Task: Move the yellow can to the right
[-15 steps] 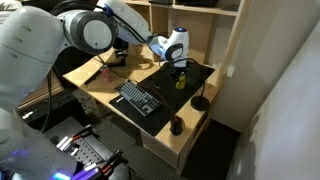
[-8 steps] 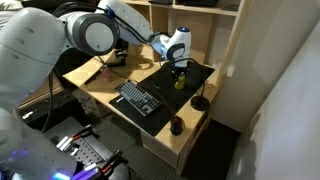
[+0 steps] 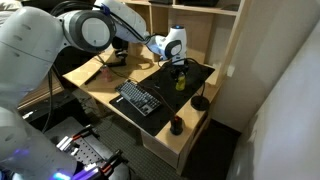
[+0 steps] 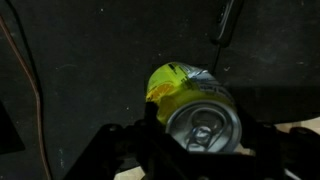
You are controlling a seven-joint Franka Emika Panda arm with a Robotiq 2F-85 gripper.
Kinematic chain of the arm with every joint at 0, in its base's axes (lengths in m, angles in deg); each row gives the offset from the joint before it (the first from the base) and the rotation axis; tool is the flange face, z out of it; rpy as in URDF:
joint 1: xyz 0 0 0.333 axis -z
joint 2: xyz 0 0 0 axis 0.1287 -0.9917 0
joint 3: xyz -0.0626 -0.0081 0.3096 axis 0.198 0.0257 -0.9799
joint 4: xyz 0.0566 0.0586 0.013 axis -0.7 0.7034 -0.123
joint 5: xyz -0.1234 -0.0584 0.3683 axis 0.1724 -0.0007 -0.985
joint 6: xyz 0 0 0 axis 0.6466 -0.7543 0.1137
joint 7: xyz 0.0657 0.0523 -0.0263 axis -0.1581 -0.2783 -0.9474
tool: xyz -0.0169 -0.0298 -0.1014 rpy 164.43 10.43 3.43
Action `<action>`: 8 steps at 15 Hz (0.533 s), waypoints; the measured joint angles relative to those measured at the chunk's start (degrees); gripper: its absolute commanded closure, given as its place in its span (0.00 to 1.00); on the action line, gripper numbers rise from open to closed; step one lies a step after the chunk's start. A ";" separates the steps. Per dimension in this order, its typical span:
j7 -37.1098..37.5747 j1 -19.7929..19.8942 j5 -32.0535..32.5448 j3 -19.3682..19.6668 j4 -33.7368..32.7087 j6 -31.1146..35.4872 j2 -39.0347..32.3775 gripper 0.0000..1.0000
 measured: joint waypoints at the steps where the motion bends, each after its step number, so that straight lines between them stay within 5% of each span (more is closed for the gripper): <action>1: 0.17 -0.12 0.25 0.02 0.00 -0.07 0.00 0.51; 5: 0.90 -0.10 0.25 0.03 -0.01 -0.36 0.02 0.51; 6: 1.30 -0.06 0.19 0.03 -0.01 -0.44 0.02 0.07; 8: 2.23 -0.01 0.11 0.03 0.00 -0.78 0.03 0.01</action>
